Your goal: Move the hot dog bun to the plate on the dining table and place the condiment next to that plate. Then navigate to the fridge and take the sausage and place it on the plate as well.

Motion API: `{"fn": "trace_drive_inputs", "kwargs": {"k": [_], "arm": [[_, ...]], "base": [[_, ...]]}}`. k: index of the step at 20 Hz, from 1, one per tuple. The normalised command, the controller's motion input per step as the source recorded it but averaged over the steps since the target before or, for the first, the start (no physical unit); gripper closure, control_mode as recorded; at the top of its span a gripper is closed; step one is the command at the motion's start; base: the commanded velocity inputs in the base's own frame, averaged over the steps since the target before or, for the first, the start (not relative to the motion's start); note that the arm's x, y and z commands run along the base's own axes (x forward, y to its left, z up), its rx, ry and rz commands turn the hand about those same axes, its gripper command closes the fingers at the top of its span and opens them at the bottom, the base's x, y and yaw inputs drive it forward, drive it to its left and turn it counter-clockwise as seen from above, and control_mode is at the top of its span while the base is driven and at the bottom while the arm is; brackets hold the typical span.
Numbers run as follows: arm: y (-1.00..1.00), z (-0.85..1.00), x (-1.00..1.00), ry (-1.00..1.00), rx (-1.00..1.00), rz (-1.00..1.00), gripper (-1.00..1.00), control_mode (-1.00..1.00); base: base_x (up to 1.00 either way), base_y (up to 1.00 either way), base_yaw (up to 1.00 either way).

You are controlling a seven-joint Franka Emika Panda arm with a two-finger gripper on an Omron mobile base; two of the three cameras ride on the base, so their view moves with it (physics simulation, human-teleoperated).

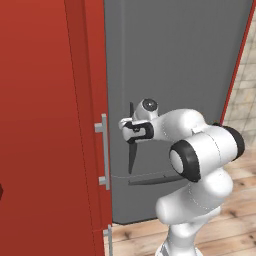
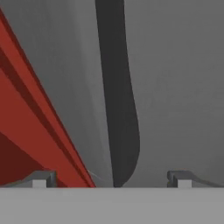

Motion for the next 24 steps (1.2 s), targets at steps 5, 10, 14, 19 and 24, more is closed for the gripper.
{"fn": "trace_drive_inputs", "kwargs": {"k": [5, 10, 14, 19, 24], "arm": [[0.00, -0.10, 0.56, 0.00, 0.00, 0.00, -1.00, -1.00], [0.00, -0.17, 0.51, 0.00, 0.00, 0.00, -1.00, -1.00], [0.00, -0.24, 0.41, 0.00, 0.00, 0.00, -1.00, -1.00], [0.00, -0.26, 0.39, -0.02, 0.00, -0.01, -1.00, -1.00], [0.00, -0.25, 0.36, -0.04, 0.00, -0.02, 1.00, -1.00]], "base": [[0.00, 0.00, 0.00], [0.00, 0.00, 0.00], [0.00, 0.00, 0.00], [0.00, 0.00, 0.00], [0.00, 0.00, 0.00]]}}
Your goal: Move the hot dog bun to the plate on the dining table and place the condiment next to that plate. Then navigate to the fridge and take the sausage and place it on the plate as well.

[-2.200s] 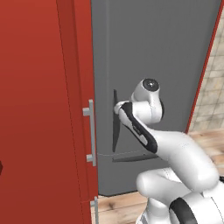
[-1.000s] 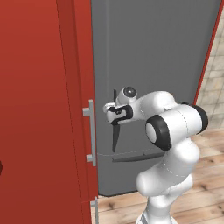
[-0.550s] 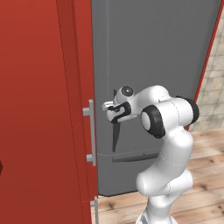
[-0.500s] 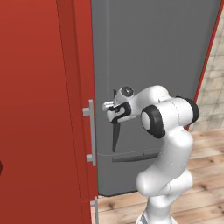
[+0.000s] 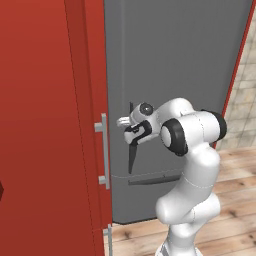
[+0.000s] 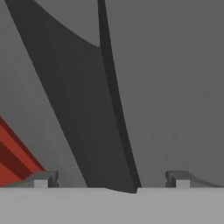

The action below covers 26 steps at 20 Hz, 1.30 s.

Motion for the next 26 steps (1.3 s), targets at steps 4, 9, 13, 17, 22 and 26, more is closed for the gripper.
{"fn": "trace_drive_inputs", "kwargs": {"k": [4, 9, 13, 17, 22, 26], "arm": [[0.00, -0.09, 0.42, 0.00, 0.00, -0.02, 1.00, -1.00], [0.05, 0.00, 0.17, 0.08, -0.04, 0.00, 1.00, -1.00], [0.00, 0.00, 0.00, 0.01, -0.09, -0.09, 1.00, -1.00], [-0.18, 0.00, -0.12, 0.04, -0.02, -0.01, 1.00, -1.00], [-0.39, 0.00, -0.46, 0.01, 0.00, 0.00, 1.00, -1.00], [-0.41, 0.05, -0.79, 0.00, 0.03, 0.00, 1.00, -1.00]], "base": [[0.00, 0.00, 0.00], [0.00, 0.00, 0.00], [0.00, 0.00, 0.00], [0.00, 0.00, 0.00], [0.00, 0.00, 0.00], [0.00, 0.00, 0.00]]}}
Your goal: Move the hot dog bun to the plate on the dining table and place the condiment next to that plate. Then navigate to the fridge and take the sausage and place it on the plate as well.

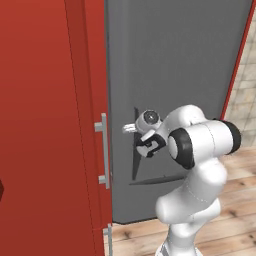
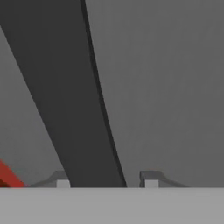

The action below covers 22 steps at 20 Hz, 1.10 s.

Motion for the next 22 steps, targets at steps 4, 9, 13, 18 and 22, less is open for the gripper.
{"fn": "trace_drive_inputs", "kwargs": {"k": [4, 9, 13, 18, 22], "arm": [[-0.44, 0.15, -0.85, 0.00, 0.05, 0.01, 1.00, -1.00], [-0.51, 0.20, -0.96, 0.00, 0.06, 0.03, 1.00, -1.00], [-0.51, 0.26, -1.00, 0.00, 0.05, 0.03, 1.00, -1.00], [-0.33, 0.40, -1.00, 0.05, 0.01, 0.01, -1.00, -1.00], [-0.21, 0.46, -1.00, 0.10, 0.00, 0.00, -1.00, -1.00]], "base": [[0.00, 0.00, 0.00], [0.00, 0.00, 0.00], [0.00, 0.00, 0.00], [0.00, 0.00, 0.00], [0.00, 0.00, 0.00]]}}
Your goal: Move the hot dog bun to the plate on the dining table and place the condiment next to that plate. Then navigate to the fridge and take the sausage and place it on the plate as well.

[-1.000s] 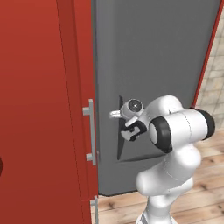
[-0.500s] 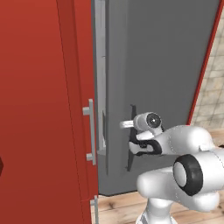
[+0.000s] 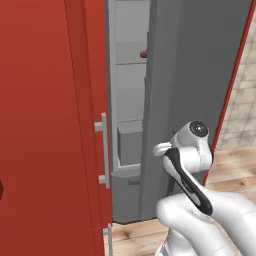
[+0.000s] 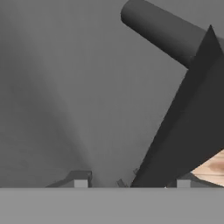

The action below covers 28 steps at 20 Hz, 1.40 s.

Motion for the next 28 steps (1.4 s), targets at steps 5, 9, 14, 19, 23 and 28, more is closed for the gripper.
{"fn": "trace_drive_inputs", "kwargs": {"k": [5, 9, 14, 19, 23, 28], "arm": [[-0.29, 0.50, -1.00, 0.03, 0.00, 0.00, -1.00, -1.00], [-0.33, 0.86, -0.98, 0.00, 0.00, 0.00, -1.00, -1.00], [-0.12, 1.00, -0.78, 0.00, 0.00, 0.00, -1.00, -1.00], [0.00, 1.00, -0.87, 0.00, -0.06, 0.00, -1.00, -1.00], [0.00, 1.00, -0.74, 0.00, -0.11, 0.00, -1.00, -1.00], [0.00, 0.57, -0.47, -0.04, -0.07, 0.01, -1.00, -1.00]], "base": [[0.00, 0.00, 0.00], [0.00, 0.00, 0.00], [0.00, 0.00, 0.00], [0.00, 0.00, 0.00], [0.00, 0.00, 0.00], [0.00, 0.00, 0.00]]}}
